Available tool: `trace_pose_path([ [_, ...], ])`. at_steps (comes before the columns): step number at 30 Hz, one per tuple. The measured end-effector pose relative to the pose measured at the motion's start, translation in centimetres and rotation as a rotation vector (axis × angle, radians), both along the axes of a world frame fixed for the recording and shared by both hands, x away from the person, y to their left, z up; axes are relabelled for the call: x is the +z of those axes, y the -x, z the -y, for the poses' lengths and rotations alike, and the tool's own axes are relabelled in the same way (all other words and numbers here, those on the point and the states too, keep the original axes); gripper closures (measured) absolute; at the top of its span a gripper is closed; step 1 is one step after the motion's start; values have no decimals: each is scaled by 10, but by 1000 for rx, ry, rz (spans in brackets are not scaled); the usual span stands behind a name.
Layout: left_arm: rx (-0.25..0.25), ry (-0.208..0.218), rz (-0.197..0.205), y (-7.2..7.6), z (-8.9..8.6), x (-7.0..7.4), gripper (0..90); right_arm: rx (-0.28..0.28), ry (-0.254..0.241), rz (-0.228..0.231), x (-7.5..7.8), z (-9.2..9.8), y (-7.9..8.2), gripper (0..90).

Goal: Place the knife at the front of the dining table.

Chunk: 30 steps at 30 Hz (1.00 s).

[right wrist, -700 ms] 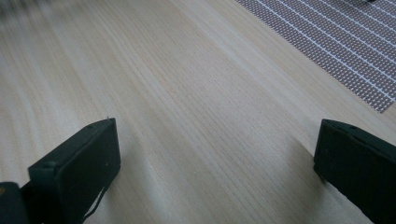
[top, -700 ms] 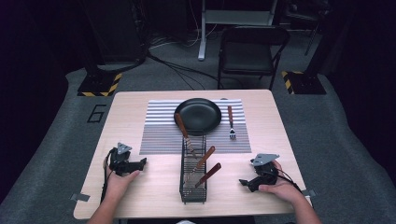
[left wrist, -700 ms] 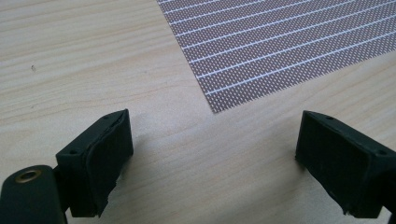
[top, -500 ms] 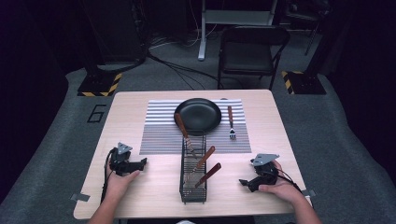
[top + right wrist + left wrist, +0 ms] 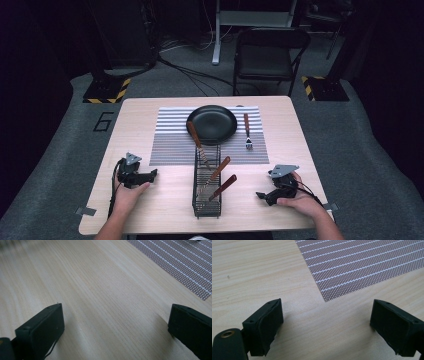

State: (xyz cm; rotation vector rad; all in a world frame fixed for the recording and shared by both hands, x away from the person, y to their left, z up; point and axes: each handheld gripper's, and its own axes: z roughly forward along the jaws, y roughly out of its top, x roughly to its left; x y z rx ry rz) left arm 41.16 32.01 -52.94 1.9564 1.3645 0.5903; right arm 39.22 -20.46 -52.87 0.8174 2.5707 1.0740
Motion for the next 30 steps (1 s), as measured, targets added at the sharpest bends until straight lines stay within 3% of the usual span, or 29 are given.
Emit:
trace_pose_path([
  [9, 13, 5, 21, 2, 0, 0, 185, 0, 0, 0, 0, 0, 0, 0],
  [15, -2, 8, -8, 3, -1, 4, 287, 0, 0, 0, 0, 0, 0, 0],
  [25, 21, 31, -68, 7, 1, 13, 360, -2, 1, 0, 0, 0, 0, 0],
  [30, 15, 44, -52, 12, 5, 22, 404, -1, -1, 0, 0, 0, 0, 0],
])
